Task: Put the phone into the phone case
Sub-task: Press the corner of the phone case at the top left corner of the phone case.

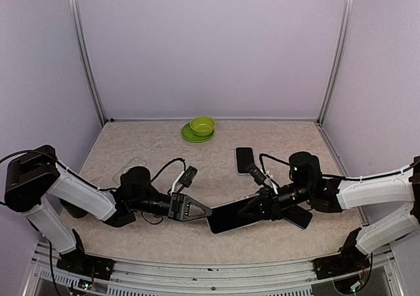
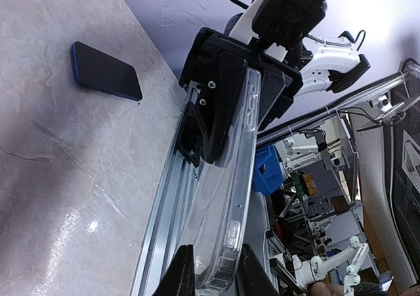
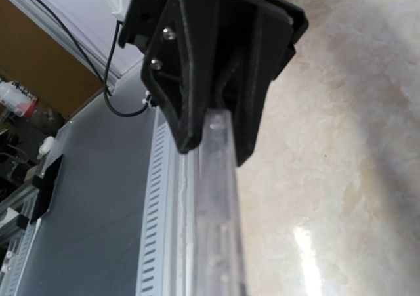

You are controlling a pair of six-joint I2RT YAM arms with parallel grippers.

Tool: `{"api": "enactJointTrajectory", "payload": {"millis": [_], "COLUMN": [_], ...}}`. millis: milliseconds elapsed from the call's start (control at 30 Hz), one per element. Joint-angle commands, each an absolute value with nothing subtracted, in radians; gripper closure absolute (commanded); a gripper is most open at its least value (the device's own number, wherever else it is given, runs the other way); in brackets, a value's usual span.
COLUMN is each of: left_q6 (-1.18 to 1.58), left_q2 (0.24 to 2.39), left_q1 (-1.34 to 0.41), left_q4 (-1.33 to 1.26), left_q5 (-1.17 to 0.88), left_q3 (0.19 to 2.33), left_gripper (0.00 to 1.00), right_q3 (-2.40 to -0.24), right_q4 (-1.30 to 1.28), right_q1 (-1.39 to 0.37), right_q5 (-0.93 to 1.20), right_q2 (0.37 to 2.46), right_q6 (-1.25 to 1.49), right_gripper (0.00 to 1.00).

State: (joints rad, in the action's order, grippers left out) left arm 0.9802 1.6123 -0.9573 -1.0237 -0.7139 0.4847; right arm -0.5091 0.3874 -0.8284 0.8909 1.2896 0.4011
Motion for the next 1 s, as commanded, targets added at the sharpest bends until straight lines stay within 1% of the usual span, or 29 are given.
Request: {"api": "enactJointTrajectory", "payload": {"millis": [0,133,167,333,533,800,967], "left_q6": [0.964,0.92,0.909,0.884,0.896,0.923,0.931], "left_q2": [1.607,1.569,1.555,1.519,1.518,1.546,1.563], "left_q1": [-0.962,-0.963,-0.964,-0.968,-0.968,-0.969,-0.975], "left_q4": [-0.998,-0.923,-0.908,-0.88,-0.907,-0.984,-1.004], "left_q5": [-0.639,-0.582,-0.571,-0.557,-0.569,-0.599,-0.608], "left_q3": [0.525,0.528,0.529,0.526,0.507,0.494,0.498], "left_gripper": [0.96,0.95,0.92,0.72,0.62,0.56,0.54], "right_q3": [-0.515,-0.522,-0.526,-0.541,-0.545,-0.546,-0.542], "right_q4": [0.424,0.417,0.414,0.426,0.421,0.417,0.433], "right_q1": [-0.838,-0.838,-0.838,-0.838,-0.838,-0.838,-0.838], "right_q5": [0.848,0.816,0.802,0.791,0.761,0.748,0.75], "right_q2": [1.28,1.293,1.296,1.302,1.248,1.211,1.191], "right_q6": [0.375,0.388,0.393,0.416,0.421,0.432,0.448], "right_gripper": [0.97,0.97,0.97,0.97,0.97,0.97,0.97]}}
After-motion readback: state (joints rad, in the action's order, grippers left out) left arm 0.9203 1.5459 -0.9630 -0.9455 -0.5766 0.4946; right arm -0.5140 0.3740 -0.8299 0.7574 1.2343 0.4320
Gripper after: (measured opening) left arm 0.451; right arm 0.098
